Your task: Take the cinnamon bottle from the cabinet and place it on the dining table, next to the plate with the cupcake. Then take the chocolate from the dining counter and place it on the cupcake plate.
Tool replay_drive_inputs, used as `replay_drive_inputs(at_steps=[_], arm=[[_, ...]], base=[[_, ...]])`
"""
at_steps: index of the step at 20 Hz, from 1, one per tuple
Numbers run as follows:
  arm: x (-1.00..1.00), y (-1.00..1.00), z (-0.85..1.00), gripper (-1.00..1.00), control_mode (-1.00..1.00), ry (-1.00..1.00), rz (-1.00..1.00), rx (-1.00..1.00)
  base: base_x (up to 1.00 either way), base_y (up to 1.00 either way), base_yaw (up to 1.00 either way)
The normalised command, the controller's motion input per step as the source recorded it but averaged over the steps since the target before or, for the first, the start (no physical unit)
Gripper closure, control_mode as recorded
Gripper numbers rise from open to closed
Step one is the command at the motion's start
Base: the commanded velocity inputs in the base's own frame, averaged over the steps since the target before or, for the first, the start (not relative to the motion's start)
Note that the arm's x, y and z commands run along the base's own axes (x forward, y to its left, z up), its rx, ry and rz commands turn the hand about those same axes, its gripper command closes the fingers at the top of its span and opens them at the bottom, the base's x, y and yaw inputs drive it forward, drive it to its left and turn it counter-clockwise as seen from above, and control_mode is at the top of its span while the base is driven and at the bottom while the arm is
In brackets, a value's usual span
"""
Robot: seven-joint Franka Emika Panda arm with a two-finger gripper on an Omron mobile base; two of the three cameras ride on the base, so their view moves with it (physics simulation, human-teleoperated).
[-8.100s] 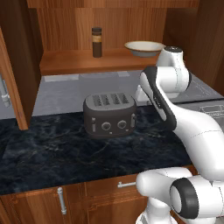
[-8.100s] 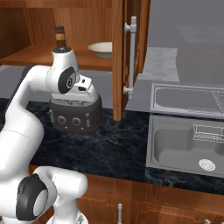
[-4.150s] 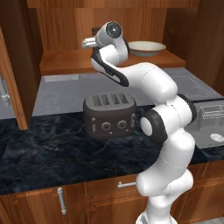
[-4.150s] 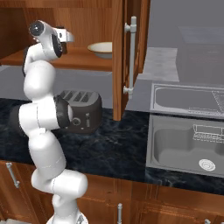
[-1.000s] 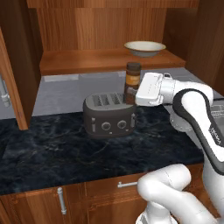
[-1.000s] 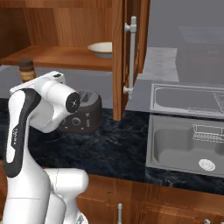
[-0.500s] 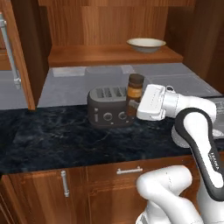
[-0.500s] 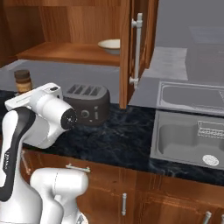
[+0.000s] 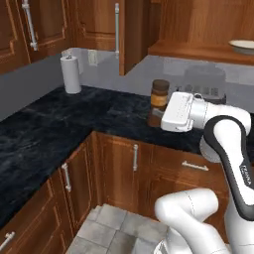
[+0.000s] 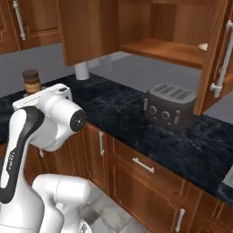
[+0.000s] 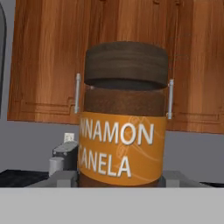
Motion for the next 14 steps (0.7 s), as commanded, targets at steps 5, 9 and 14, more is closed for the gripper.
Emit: replay_drive_inputs(at_steps=[5,9,14], arm=[[0.00,0.00,0.00,1.00,1.00,0.00,0.00,0.00],[0.00,0.00,0.00,1.00,1.00,0.00,0.00,0.00],[0.00,0.00,0.00,1.00,1.00,0.00,0.00,0.00]], base=[[-0.27,0.05,0.96],[0.00,0.15,1.00],[0.00,0.14,1.00]])
